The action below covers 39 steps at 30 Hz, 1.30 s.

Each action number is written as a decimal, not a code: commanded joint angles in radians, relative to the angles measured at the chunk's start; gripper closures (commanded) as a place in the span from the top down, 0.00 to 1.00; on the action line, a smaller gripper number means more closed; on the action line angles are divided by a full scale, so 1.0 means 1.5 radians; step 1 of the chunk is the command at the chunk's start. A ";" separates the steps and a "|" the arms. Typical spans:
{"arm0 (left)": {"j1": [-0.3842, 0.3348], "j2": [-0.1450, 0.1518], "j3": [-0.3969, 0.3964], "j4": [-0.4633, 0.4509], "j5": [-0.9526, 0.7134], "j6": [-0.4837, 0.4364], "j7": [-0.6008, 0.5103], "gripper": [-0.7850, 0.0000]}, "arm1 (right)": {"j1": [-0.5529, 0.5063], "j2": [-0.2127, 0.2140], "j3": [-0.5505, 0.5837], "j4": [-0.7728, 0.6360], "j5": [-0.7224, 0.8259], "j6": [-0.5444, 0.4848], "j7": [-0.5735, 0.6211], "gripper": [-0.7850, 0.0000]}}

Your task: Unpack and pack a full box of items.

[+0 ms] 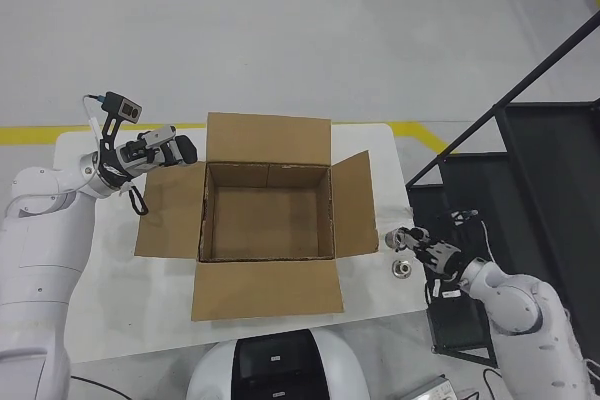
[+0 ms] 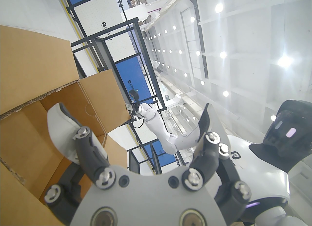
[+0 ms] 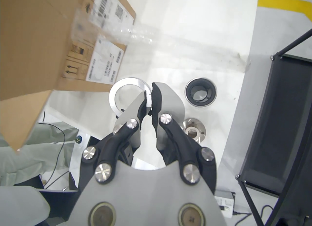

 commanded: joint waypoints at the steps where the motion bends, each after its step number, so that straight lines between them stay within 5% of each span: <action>1: 0.000 0.000 0.000 0.000 0.000 0.000 0.000 1.00 | -0.013 0.000 0.018 -0.026 0.044 -0.003 -0.022 0.00; 7: 0.000 0.000 0.000 0.000 0.000 0.000 0.000 1.00 | -0.041 -0.001 0.015 -0.107 0.138 -0.040 -0.053 0.00; 16: 0.000 0.000 0.000 0.000 0.000 0.000 0.000 1.00 | 0.039 -0.001 -0.134 -0.145 0.096 -0.021 -0.051 0.00; 37: 0.000 0.000 0.000 0.000 0.000 0.000 0.000 1.00 | 0.260 -0.035 -0.485 -0.001 -0.225 0.229 -0.154 0.00; 38: 0.000 0.000 0.000 0.000 0.000 0.000 0.000 1.00 | 0.266 -0.036 -0.493 0.003 -0.242 0.239 -0.154 0.22; 39: 0.000 0.000 0.000 0.000 0.000 0.000 0.000 1.00 | 0.270 -0.037 -0.501 0.008 -0.249 0.248 -0.154 0.70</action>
